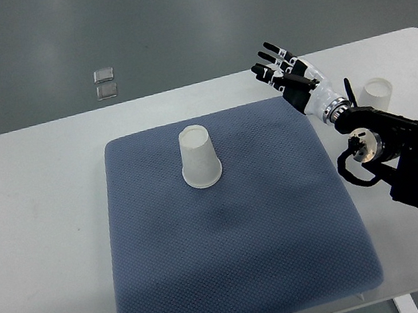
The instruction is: Stack paper cups
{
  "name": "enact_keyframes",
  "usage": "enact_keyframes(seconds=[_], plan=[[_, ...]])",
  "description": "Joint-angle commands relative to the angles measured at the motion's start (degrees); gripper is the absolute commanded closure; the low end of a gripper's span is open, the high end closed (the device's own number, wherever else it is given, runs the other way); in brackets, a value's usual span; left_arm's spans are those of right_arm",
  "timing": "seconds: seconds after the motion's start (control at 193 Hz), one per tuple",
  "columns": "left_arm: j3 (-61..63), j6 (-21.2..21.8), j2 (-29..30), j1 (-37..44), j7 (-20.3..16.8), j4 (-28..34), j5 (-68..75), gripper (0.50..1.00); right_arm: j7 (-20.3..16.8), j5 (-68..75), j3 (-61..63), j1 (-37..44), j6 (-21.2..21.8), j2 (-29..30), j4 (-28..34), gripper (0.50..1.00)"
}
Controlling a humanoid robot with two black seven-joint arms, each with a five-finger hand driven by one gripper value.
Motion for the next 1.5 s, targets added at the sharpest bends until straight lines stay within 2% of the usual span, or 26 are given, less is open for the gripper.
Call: enact_keyframes(seconds=[0.0, 0.498, 0.638, 0.772, 0.969, 1.28, 1.493], plan=[[0.0, 0.0, 0.0, 0.0, 0.0, 0.0, 0.0, 0.5, -0.03, 0.02, 0.02, 0.0, 0.02, 0.0, 0.0, 0.581], [0.09, 0.0, 0.0, 0.0, 0.0, 0.0, -0.09, 0.5, -0.12, -0.59, -0.6, 0.44, 2.04, -0.61, 0.09, 0.581], [0.27, 0.0, 0.0, 0.0, 0.0, -0.09, -0.09, 0.5, -1.34, -1.82, -2.09, 2.46, 3.27, -2.55, 0.88, 0.581], [0.44, 0.0, 0.0, 0.0, 0.0, 0.0, -0.09, 0.5, -2.22, -4.02, -6.31, 4.92, 2.56, -5.71, 3.08, 0.581], [0.62, -0.09, 0.0, 0.0, 0.0, -0.09, 0.0, 0.5, -3.1, -13.42, -20.54, 13.18, 0.98, -10.19, 3.87, 0.581], [0.79, -0.09, 0.0, 0.0, 0.0, -0.09, 0.0, 0.5, -4.25, -23.45, -48.76, 28.83, 1.86, -14.94, 4.75, 0.581], [0.62, -0.09, 0.0, 0.0, 0.0, -0.18, 0.09, 0.5, -5.83, -32.85, -67.3, 42.1, 7.22, -16.35, 7.38, 0.581]])
